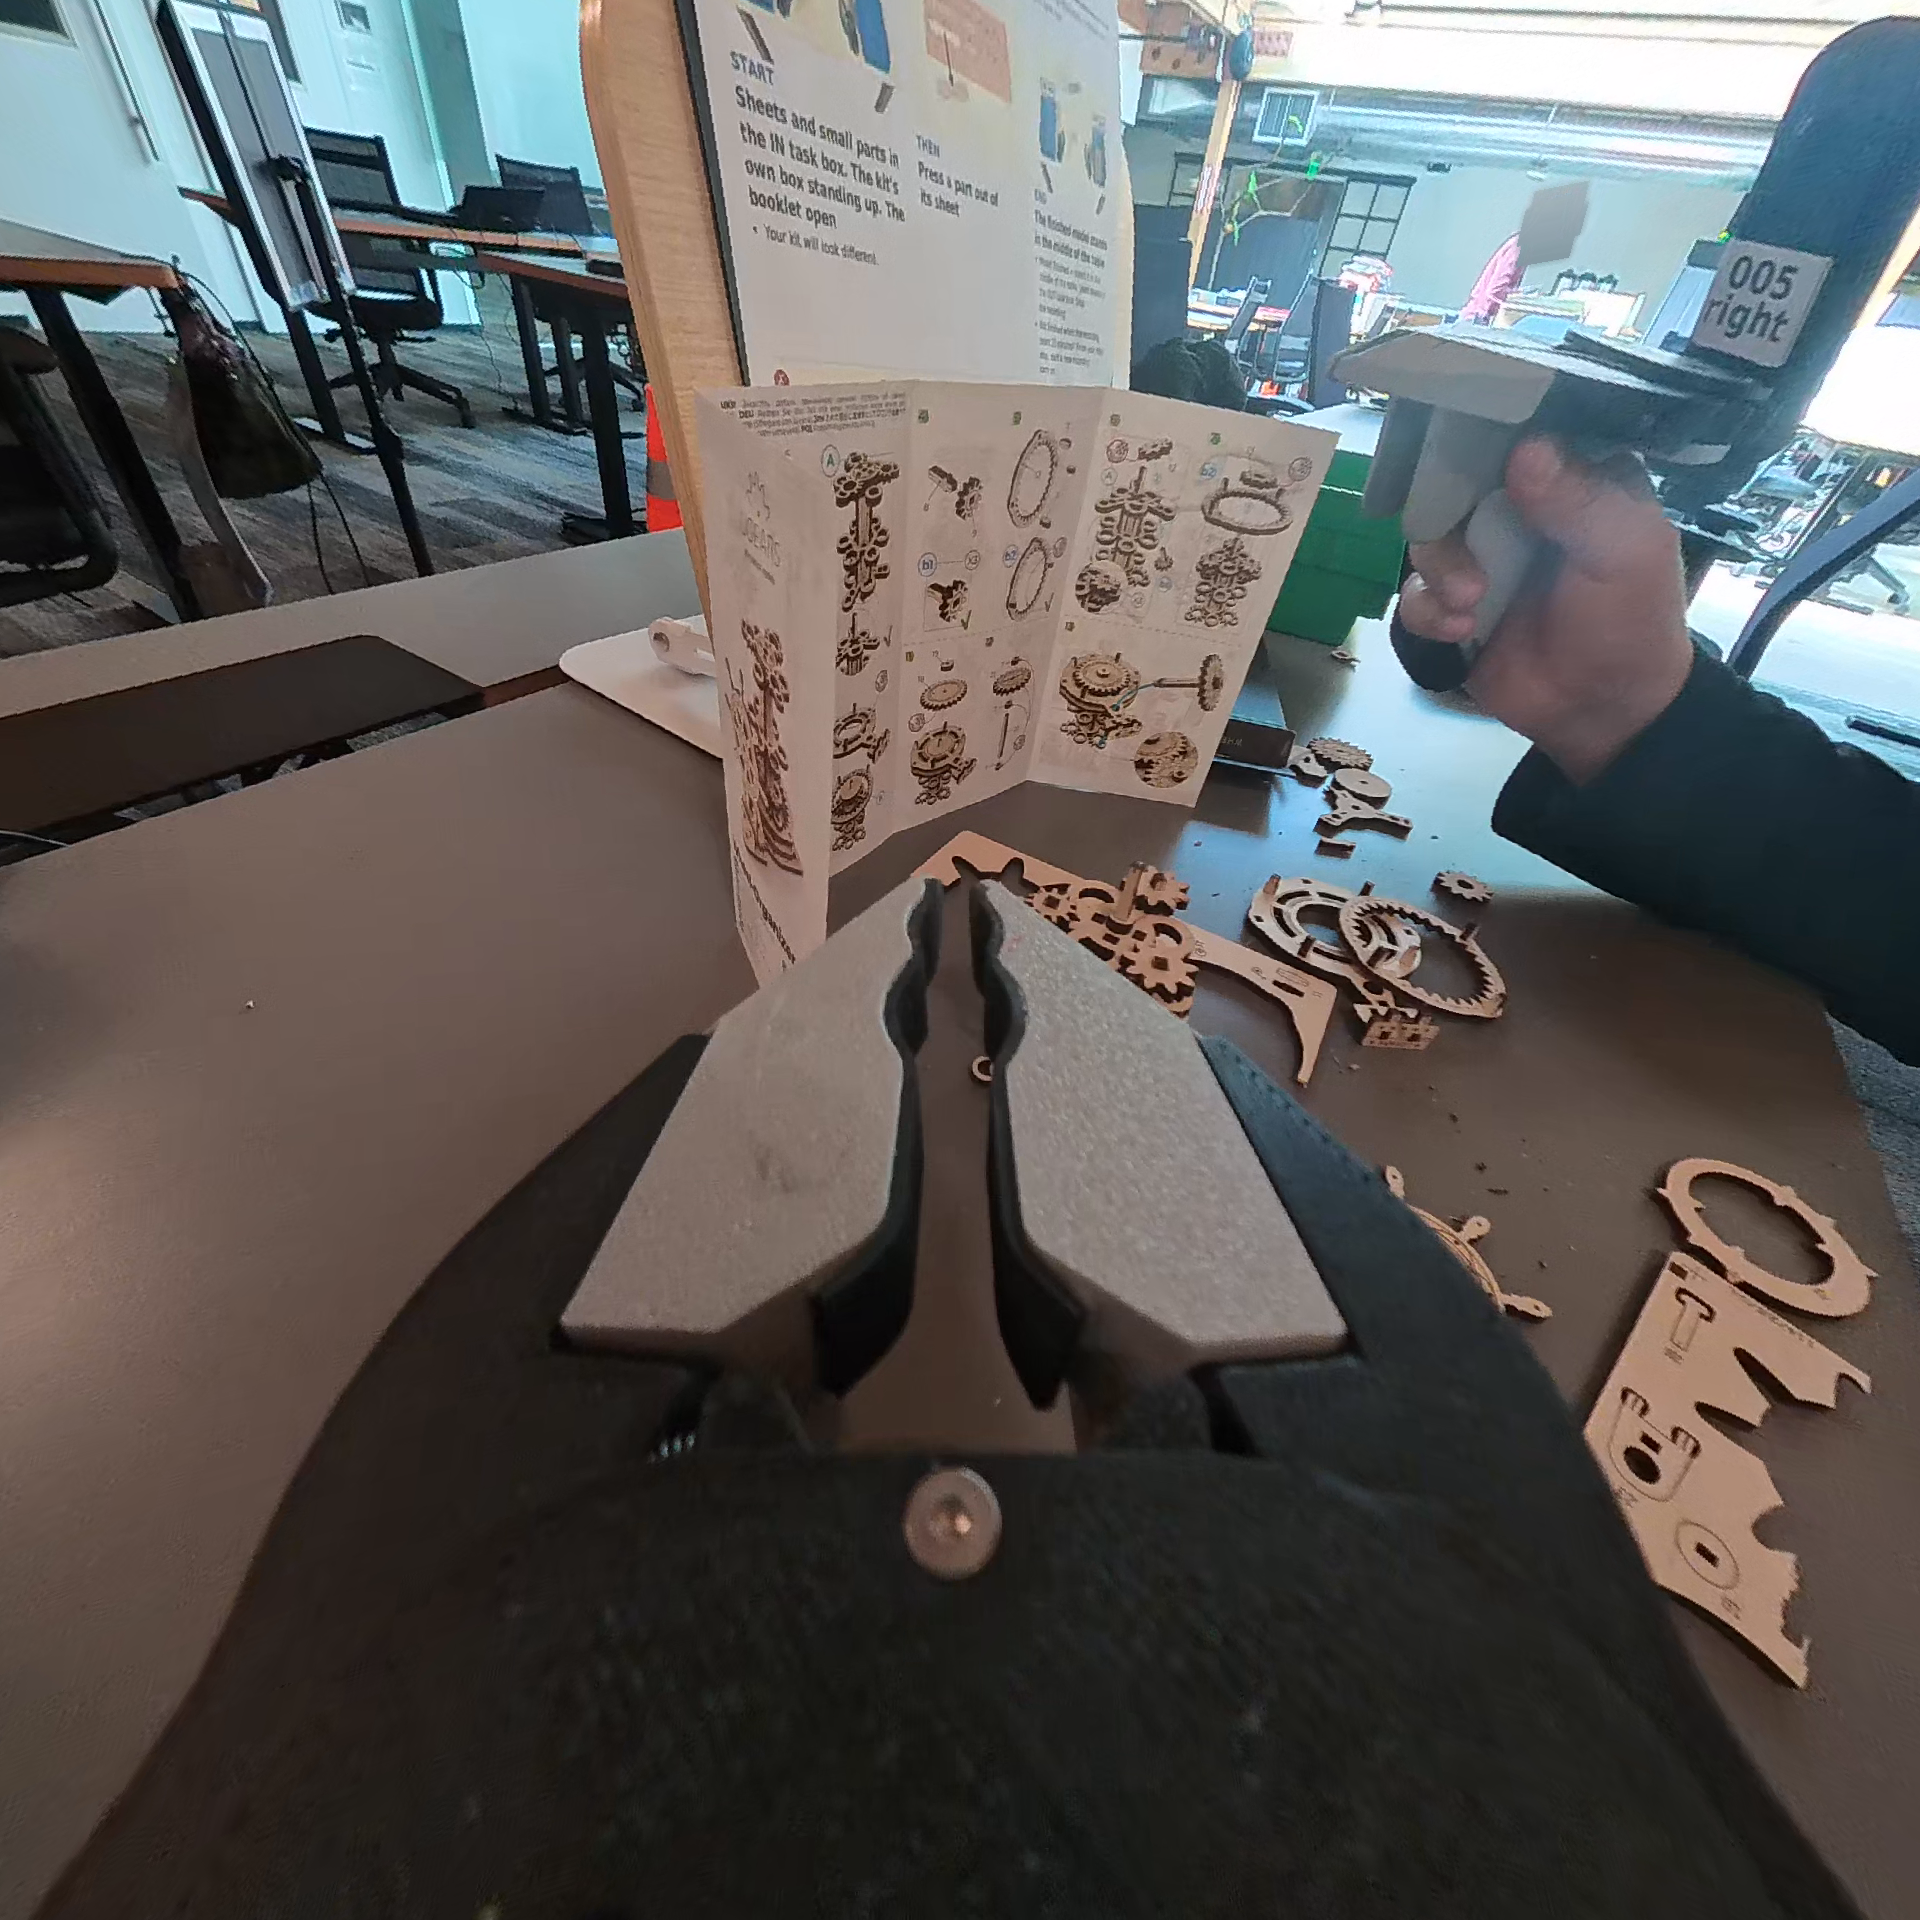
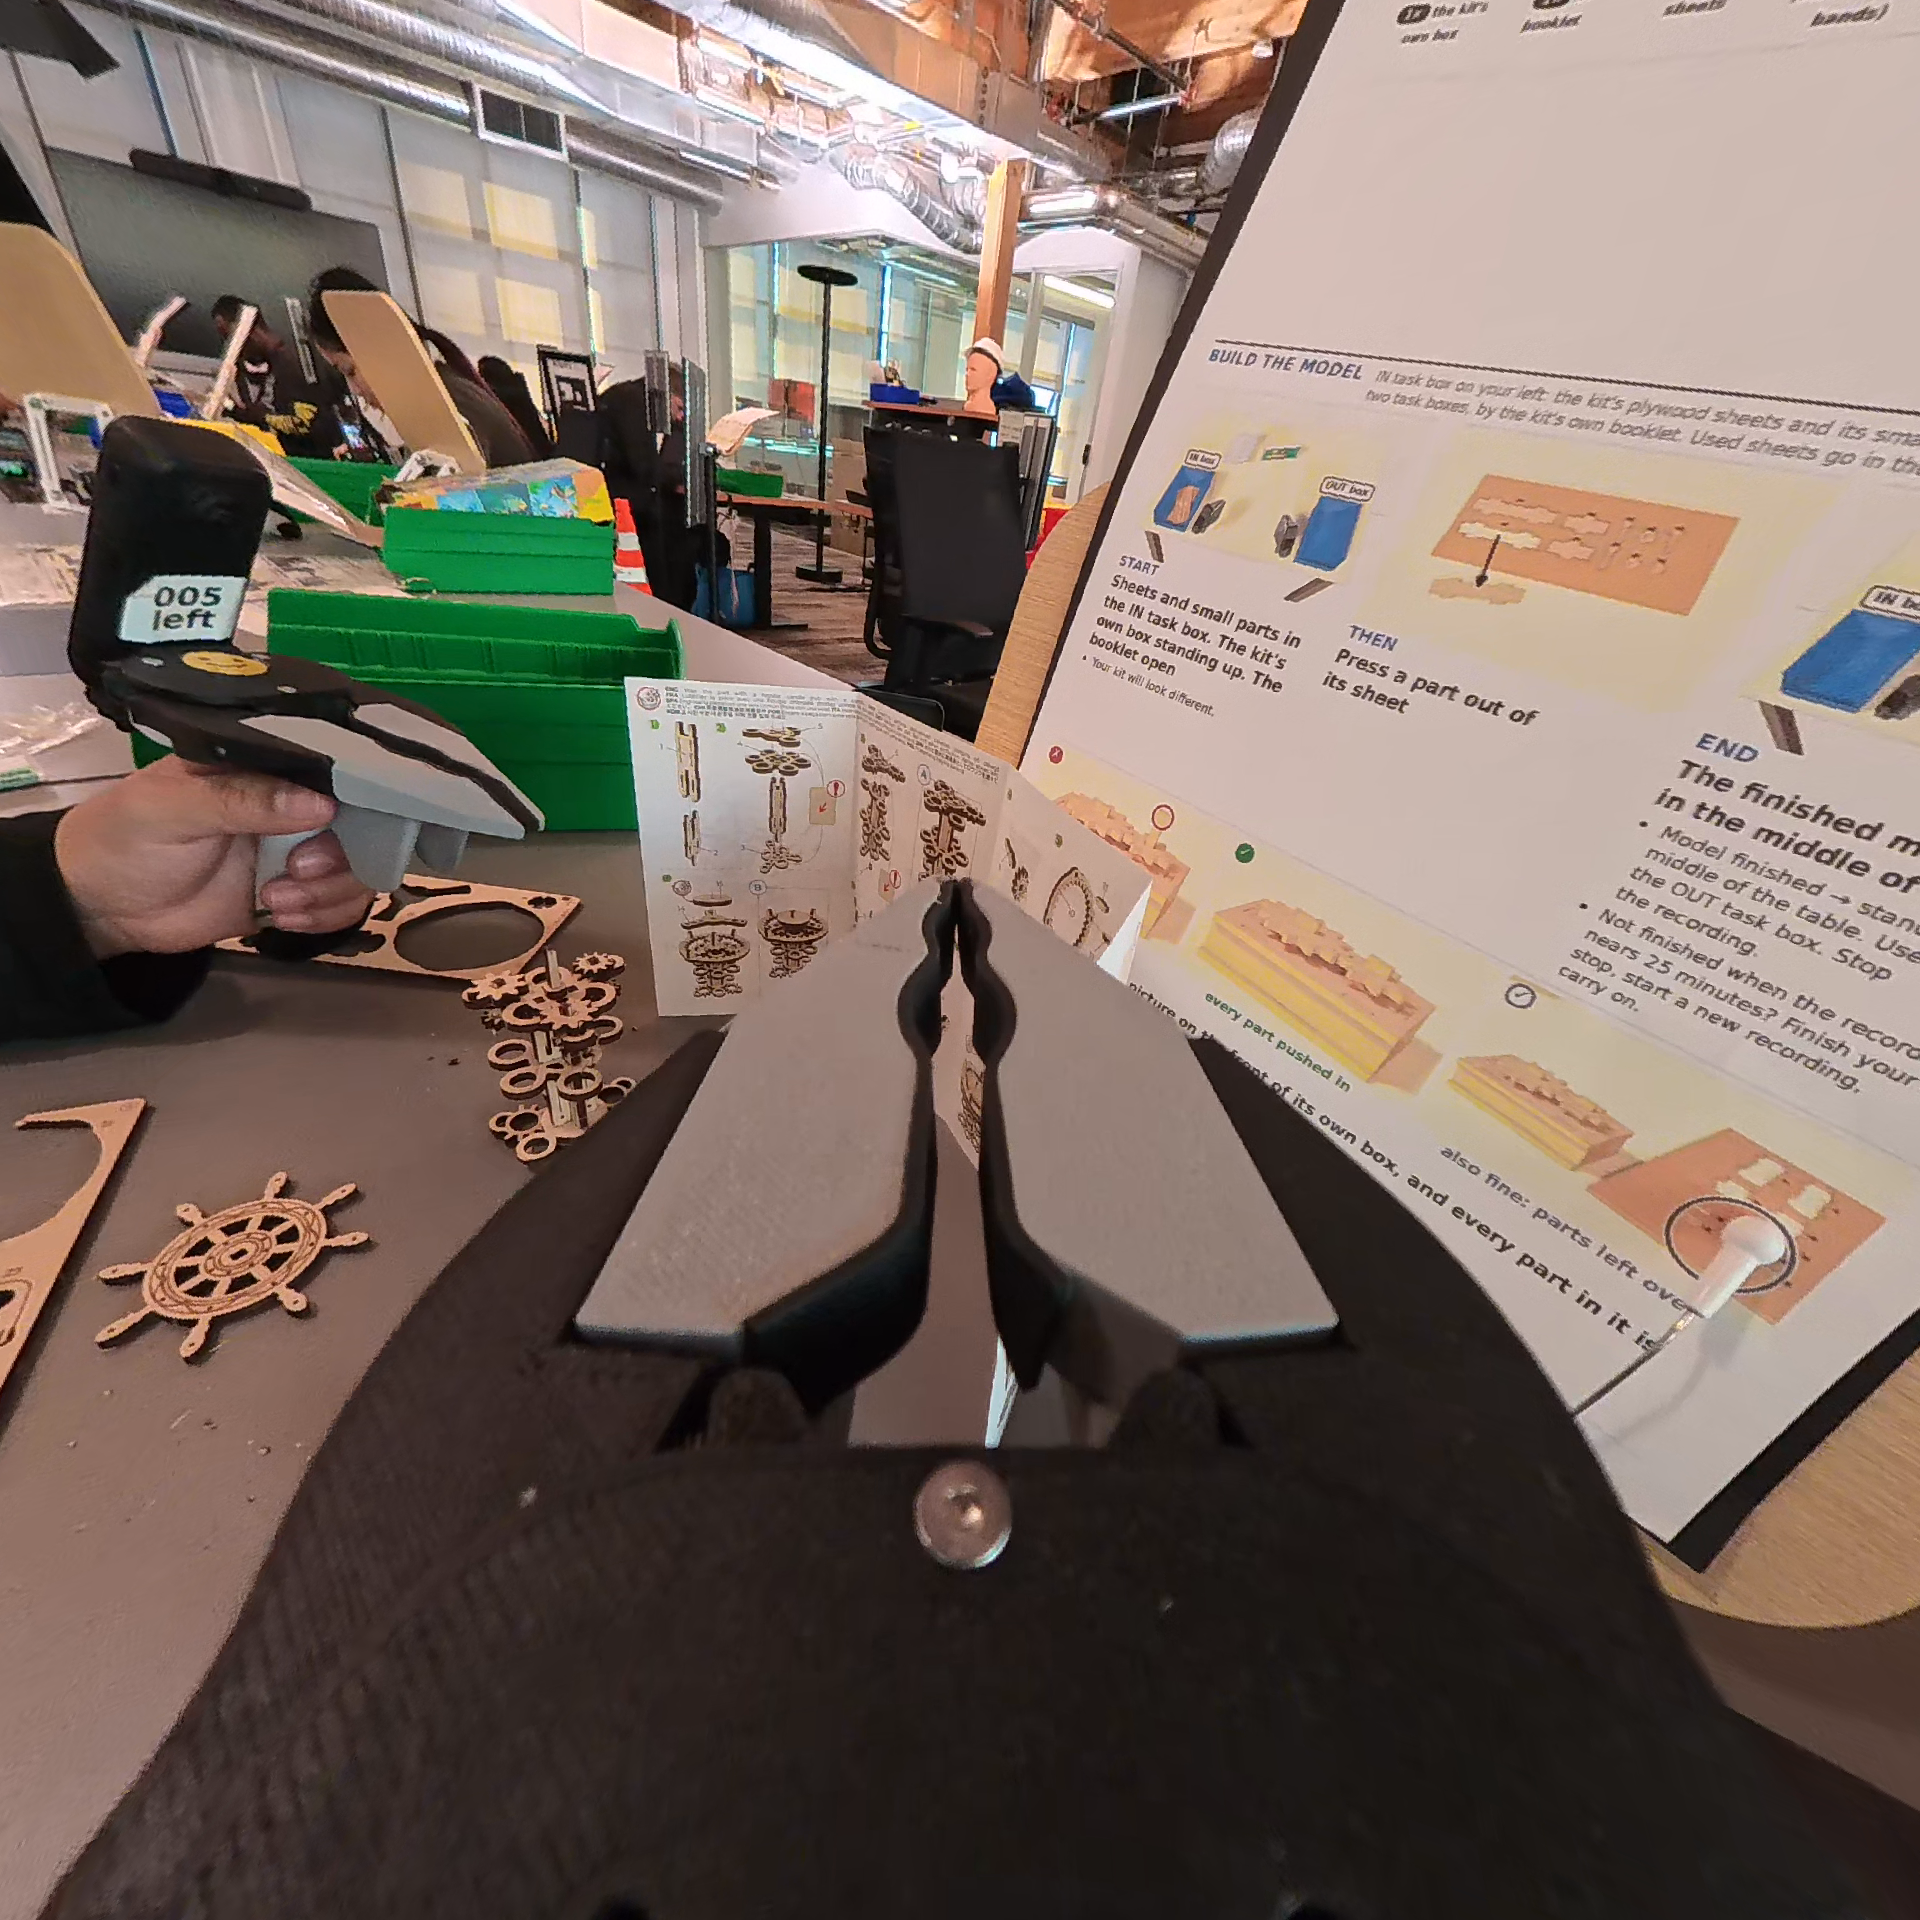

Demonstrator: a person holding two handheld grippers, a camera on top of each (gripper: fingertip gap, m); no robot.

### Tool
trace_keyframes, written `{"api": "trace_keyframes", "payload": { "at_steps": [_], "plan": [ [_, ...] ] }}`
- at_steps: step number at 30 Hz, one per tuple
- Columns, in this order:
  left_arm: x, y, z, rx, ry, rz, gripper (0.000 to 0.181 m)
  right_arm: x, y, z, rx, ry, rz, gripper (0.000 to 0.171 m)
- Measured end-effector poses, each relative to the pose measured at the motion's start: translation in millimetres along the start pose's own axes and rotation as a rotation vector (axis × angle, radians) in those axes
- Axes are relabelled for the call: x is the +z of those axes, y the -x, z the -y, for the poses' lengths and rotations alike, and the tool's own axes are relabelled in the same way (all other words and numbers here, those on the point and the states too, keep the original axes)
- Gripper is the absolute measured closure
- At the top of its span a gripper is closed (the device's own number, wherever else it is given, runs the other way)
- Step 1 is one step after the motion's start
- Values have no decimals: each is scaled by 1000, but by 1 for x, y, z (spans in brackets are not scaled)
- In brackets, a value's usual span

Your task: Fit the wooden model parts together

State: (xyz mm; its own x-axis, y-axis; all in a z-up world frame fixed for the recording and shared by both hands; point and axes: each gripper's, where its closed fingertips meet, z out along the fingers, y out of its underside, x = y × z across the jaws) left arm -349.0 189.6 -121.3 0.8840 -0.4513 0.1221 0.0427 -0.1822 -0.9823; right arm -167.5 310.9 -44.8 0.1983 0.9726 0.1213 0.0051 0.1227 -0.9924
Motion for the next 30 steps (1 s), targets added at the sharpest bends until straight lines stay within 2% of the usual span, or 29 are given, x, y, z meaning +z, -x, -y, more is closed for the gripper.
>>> {"api": "trace_keyframes", "payload": {
  "at_steps": [8,11,13,15,17,20,23,26,30],
  "plan": [
    [-4,1,9,24,-29,13,174,-3,-8,3,-37,-27,-64,171],
    [-11,12,14,102,-7,183,162,-8,-13,7,-59,-57,-100,171],
    [-7,-20,35,92,-61,156,157,-10,-16,9,-59,-79,-114,171],
    [-2,-49,44,137,-15,166,155,-11,-19,7,-54,-88,-126,171],
    [-3,-76,43,130,28,178,152,-12,-22,4,-49,-86,-138,171],
    [-17,-128,26,26,46,51,149,-13,-25,3,-62,-86,-159,167],
    [-60,-131,1,33,115,130,141,-17,-29,4,-66,-95,-185,162],
    [-136,-102,8,8,103,289,144,-21,-32,10,-38,-130,-189,157],
    [-239,-69,-11,-150,165,470,120,-23,-36,11,27,-157,-180,152]
  ]
}}
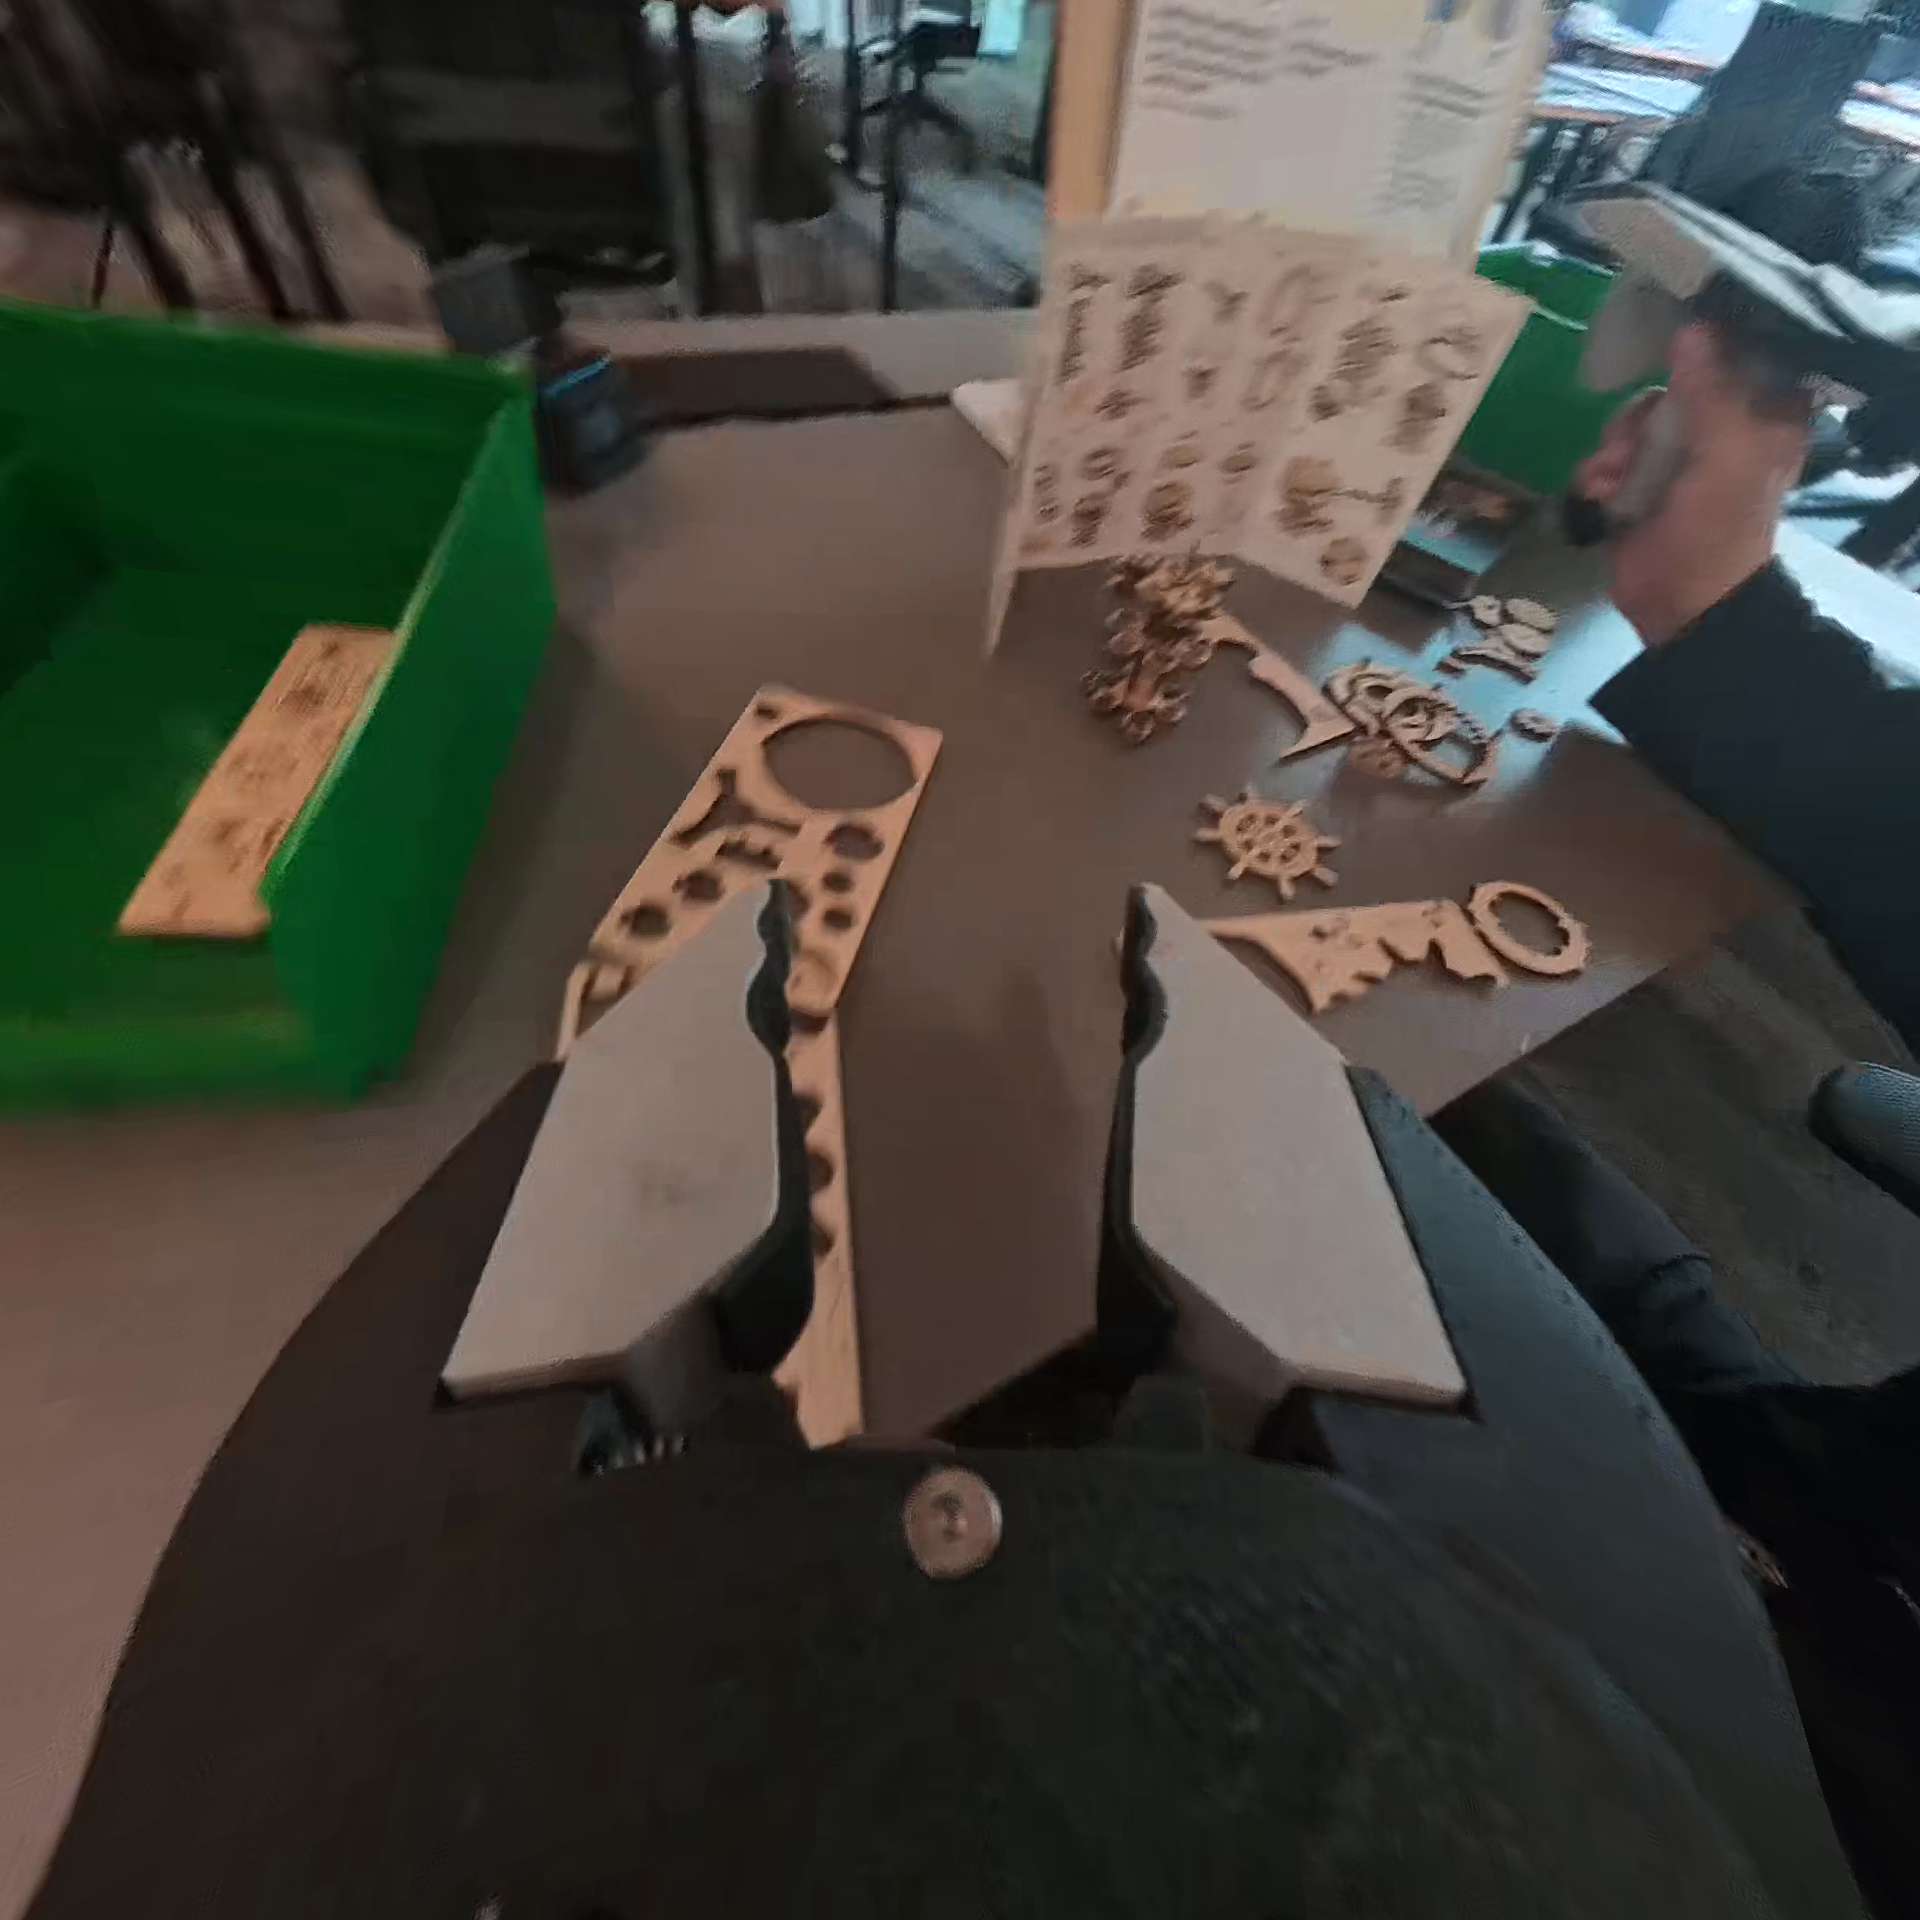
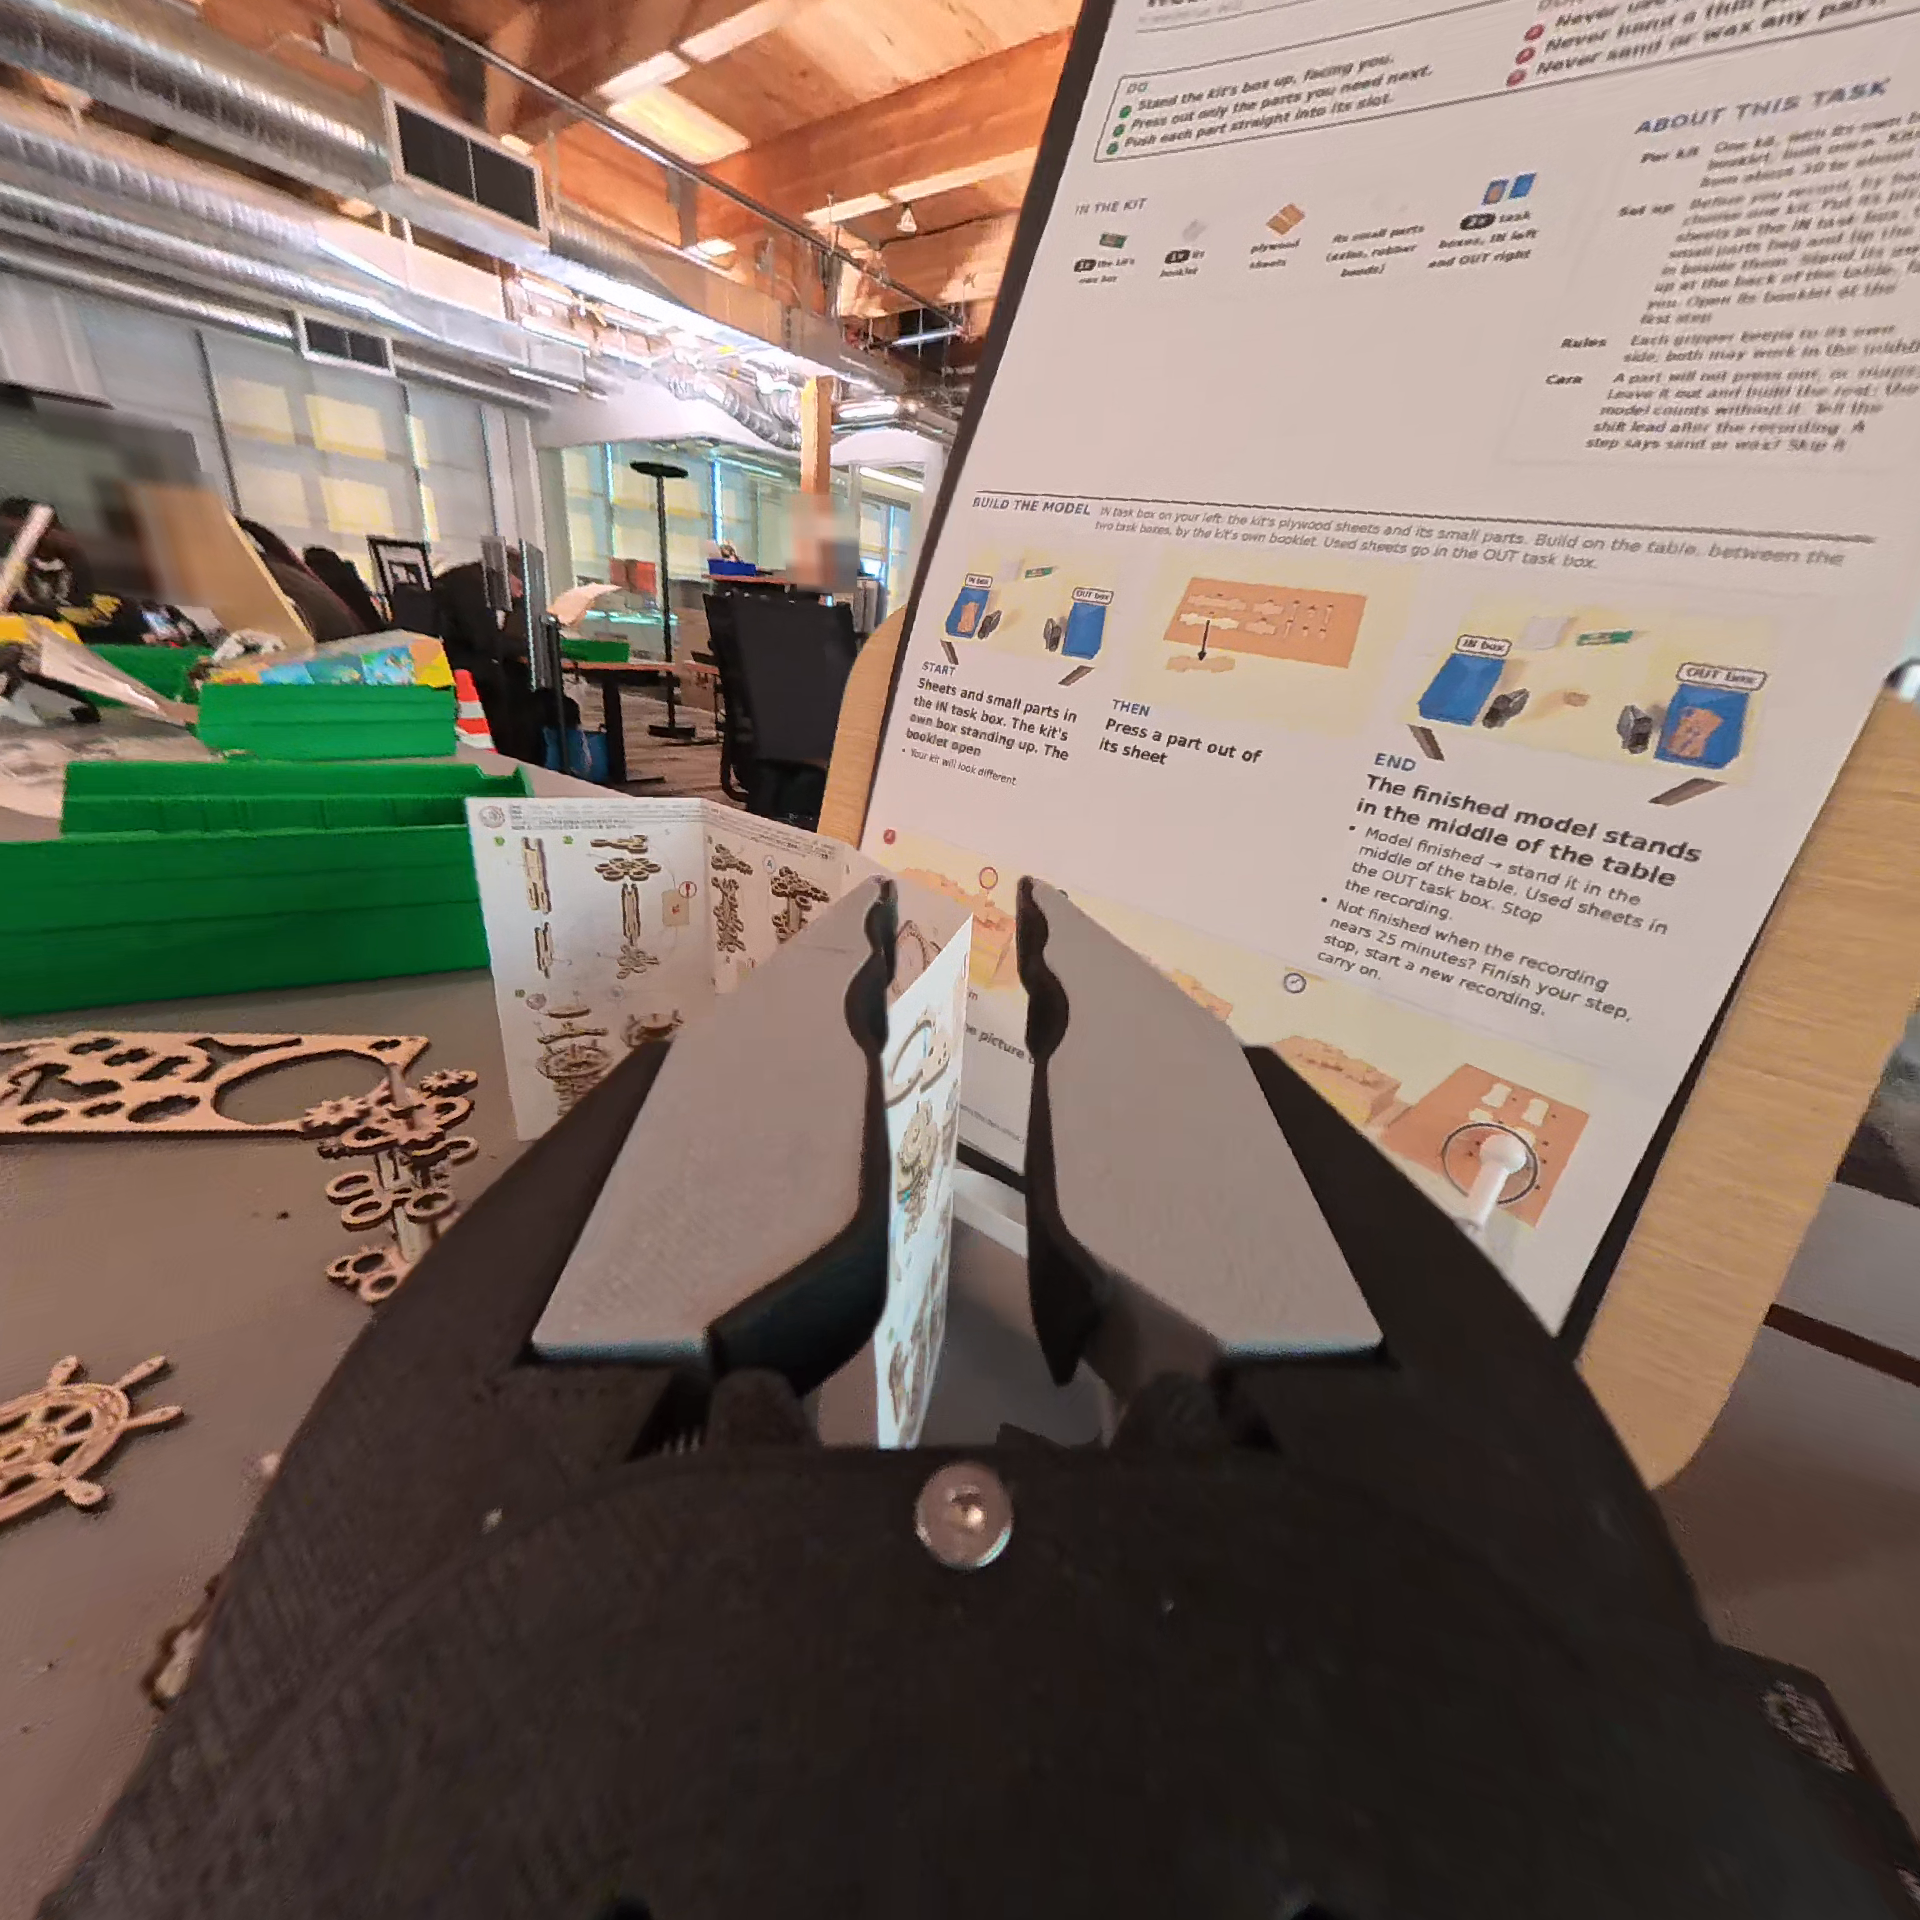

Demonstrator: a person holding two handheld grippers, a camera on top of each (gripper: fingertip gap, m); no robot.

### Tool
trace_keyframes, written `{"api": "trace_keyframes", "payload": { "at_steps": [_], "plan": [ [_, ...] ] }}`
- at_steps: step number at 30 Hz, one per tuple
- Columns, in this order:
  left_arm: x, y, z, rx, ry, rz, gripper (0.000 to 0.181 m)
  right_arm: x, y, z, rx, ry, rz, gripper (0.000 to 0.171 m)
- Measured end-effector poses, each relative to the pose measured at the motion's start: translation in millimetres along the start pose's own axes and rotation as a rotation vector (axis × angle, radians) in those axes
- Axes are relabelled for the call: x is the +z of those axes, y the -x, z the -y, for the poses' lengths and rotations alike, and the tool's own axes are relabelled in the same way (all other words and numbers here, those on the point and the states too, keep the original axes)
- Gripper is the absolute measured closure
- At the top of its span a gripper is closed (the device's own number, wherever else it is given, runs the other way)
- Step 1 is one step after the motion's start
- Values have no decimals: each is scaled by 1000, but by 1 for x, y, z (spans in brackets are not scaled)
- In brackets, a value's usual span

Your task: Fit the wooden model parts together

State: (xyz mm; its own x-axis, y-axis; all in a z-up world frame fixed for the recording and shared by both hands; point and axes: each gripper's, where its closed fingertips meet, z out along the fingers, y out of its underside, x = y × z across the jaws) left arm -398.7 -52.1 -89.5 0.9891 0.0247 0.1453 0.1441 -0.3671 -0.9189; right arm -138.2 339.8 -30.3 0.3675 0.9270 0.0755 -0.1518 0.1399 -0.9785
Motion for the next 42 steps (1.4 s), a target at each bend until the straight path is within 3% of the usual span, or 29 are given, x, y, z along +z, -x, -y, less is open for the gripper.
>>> {"api": "trace_keyframes", "payload": {
  "at_steps": [2,5,11,13,15,17,26,33,40,42],
  "plan": [
    [-23,18,-29,-74,36,-15,111,1,0,-2,34,3,16,151],
    [-40,47,-77,-127,162,52,81,5,4,-5,42,20,40,149],
    [-19,61,-143,-92,389,144,40,9,17,-4,4,31,67,147],
    [-15,69,-153,-27,428,222,38,9,20,-2,11,22,82,147],
    [-13,75,-152,-13,399,275,51,9,21,-1,17,18,91,147],
    [-14,72,-147,-15,369,273,87,9,23,0,20,17,98,147],
    [-24,38,-158,138,515,79,89,6,25,7,20,-2,107,147],
    [-46,48,-164,131,589,72,90,7,23,2,19,14,104,148],
    [-80,67,-164,38,602,114,100,6,19,3,30,10,94,148],
    [-88,68,-164,-28,579,88,110,6,19,3,30,12,96,148]
  ]
}}
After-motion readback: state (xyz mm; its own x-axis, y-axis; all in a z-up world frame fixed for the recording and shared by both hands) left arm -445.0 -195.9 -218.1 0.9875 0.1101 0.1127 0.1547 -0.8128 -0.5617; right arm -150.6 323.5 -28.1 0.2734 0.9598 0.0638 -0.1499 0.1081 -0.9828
